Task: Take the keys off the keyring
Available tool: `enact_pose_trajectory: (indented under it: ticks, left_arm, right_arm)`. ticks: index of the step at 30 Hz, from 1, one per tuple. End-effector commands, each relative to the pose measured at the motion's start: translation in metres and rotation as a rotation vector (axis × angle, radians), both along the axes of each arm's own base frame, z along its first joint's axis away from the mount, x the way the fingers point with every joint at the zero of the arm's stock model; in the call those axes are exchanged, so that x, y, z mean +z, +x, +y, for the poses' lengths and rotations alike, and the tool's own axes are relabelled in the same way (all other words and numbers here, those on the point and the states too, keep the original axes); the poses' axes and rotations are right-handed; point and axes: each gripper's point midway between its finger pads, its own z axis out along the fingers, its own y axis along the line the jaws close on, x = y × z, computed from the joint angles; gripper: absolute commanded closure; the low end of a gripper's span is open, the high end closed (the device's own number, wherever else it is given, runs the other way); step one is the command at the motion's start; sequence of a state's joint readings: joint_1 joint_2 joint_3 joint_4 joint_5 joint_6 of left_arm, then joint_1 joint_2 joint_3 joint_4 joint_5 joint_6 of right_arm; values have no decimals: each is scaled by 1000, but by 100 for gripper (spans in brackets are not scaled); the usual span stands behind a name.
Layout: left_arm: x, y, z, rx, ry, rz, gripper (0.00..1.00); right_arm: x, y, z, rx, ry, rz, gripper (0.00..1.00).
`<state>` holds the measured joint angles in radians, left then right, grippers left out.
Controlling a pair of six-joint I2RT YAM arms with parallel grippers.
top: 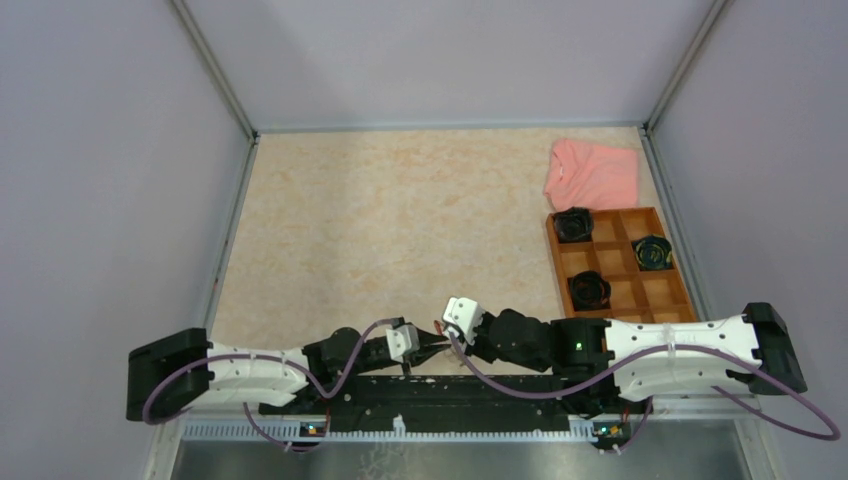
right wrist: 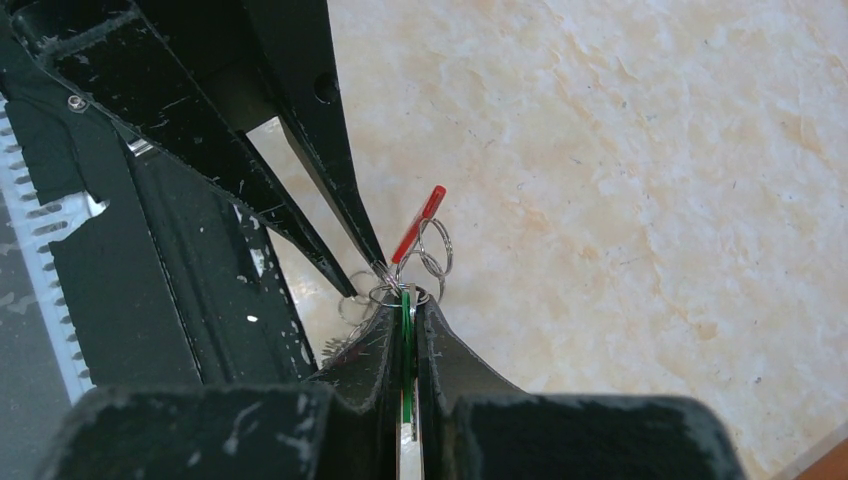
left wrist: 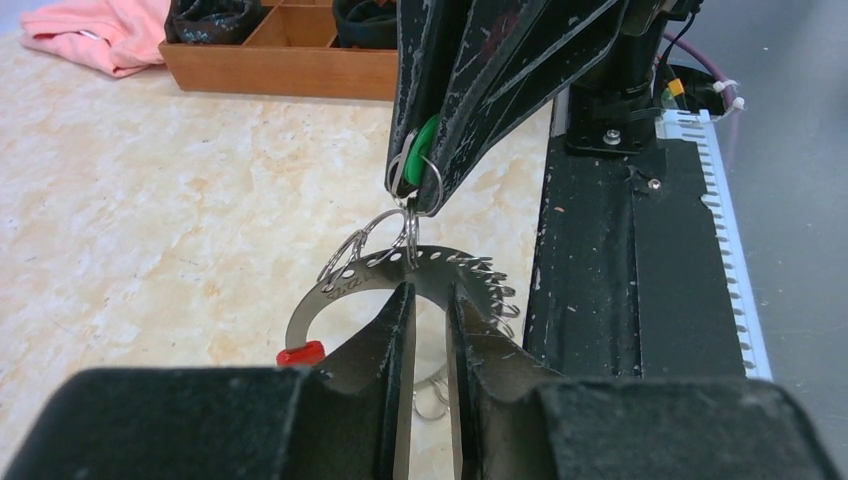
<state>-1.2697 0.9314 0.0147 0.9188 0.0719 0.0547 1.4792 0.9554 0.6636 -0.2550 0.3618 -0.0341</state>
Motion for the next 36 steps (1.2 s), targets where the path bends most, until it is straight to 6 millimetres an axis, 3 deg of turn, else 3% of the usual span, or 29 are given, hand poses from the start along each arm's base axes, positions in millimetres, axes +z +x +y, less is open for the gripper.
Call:
enact_pose_trajectory:
  ticks: [1, 28, 36]
  left_arm:
    - [0, -9, 6, -33, -51, -17, 77]
    - [29, -6, 0, -18, -136, -73, 77]
    - [25, -1, 2, 17, -117, -65, 76]
  right_arm:
    - [23, -3, 10, 15, 82, -8, 100]
    - [22, -8, 8, 24, 75, 5, 100]
    - [26, -7, 4, 14, 84, 0, 100]
